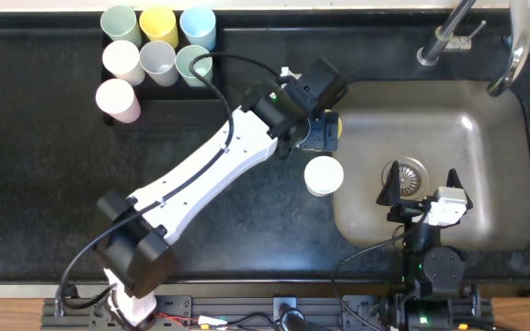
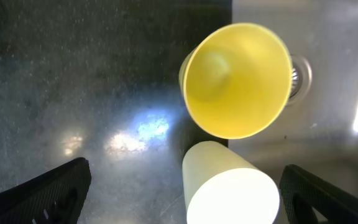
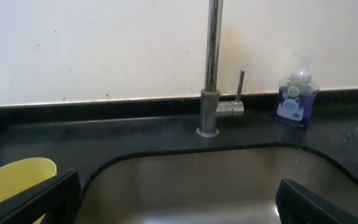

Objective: Store Cups

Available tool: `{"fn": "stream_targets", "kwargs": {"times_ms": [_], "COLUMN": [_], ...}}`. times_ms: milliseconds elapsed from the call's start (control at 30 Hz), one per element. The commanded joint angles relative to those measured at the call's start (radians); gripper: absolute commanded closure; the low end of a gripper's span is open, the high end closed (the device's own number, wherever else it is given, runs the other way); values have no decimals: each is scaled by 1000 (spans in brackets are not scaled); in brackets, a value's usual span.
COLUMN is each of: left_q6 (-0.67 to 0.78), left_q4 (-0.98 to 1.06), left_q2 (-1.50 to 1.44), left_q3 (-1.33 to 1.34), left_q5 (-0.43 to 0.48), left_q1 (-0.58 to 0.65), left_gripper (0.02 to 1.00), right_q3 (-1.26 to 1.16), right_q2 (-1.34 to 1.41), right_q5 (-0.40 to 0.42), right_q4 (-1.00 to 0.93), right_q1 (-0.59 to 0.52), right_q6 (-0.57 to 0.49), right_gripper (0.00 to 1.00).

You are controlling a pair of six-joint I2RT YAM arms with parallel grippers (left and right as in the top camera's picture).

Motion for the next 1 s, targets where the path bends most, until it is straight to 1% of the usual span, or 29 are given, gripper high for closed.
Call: {"fn": "stream_targets", "kwargs": {"times_ms": [33,433,467,500,567,600,633,667,733,800,833,1000], "left_q6": [-13,-27,-28,-32,-37,-39,-38,-38,-38,-38,-39,-40], "left_q4": [-1,70,72,73,74,77,80,85,91,96,98,110], "left_q2": [60,122,122,122,122,122,123,124,131,141,147,161], "left_q3": [24,24,24,24,24,24,24,24,24,24,24,24], "left_q5": [29,51,52,52,52,52,55,55,55,55,56,63], "left_q1": [5,50,53,56,60,63,65,67,69,69,71,80], "left_gripper": [18,31,88,266,485,702,877,912,908,969,982,982], "right_q3": [-13,-13,-13,-13,-13,-13,-13,-13,-13,-13,-13,-13], "right_q2": [-9,-9,-9,-9,-9,-9,-9,-9,-9,-9,-9,-9], "right_q5": [-6,-6,-6,-6,-6,-6,-6,-6,-6,-6,-6,-6], "right_q4": [5,5,5,5,5,5,5,5,5,5,5,5], "right_q1": [-3,-3,-3,-3,-3,-3,-3,-3,-3,-3,-3,-3], "right_q6": [0,0,0,0,0,0,0,0,0,0,0,0], "right_gripper": [5,3,3,3,3,3,5,3,3,5,5,3]}}
